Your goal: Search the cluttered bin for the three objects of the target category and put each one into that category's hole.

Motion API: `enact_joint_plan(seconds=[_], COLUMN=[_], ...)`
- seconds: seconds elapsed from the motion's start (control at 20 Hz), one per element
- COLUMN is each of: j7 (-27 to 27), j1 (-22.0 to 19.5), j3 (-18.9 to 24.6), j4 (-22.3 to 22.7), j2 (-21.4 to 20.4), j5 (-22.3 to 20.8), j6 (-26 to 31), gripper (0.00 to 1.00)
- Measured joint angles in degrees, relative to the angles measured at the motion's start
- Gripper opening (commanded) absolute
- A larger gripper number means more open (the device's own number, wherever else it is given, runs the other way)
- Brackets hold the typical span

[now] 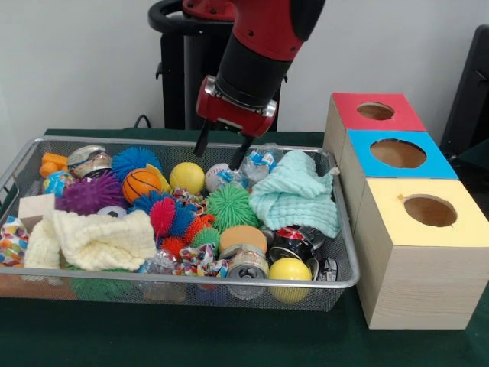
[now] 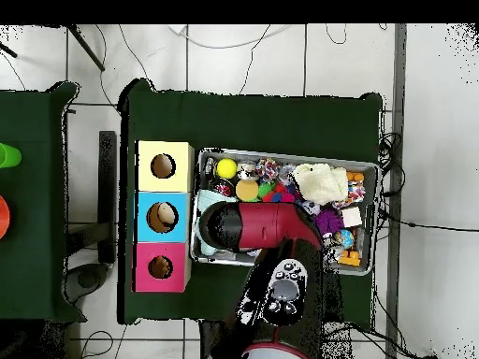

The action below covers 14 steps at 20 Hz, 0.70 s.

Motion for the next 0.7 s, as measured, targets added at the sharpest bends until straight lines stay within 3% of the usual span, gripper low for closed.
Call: enact_joint_plan(seconds=[0.45,0.7], j7=[1.1,1.3], j1=[6.8,12.1], j3=[-4.2,-7.6], j4=[0.8,0.1], j2=[0.0,2.1], j5=[0.0,0.3], j6=[0.0,0.0], gripper=[1.00,1.00])
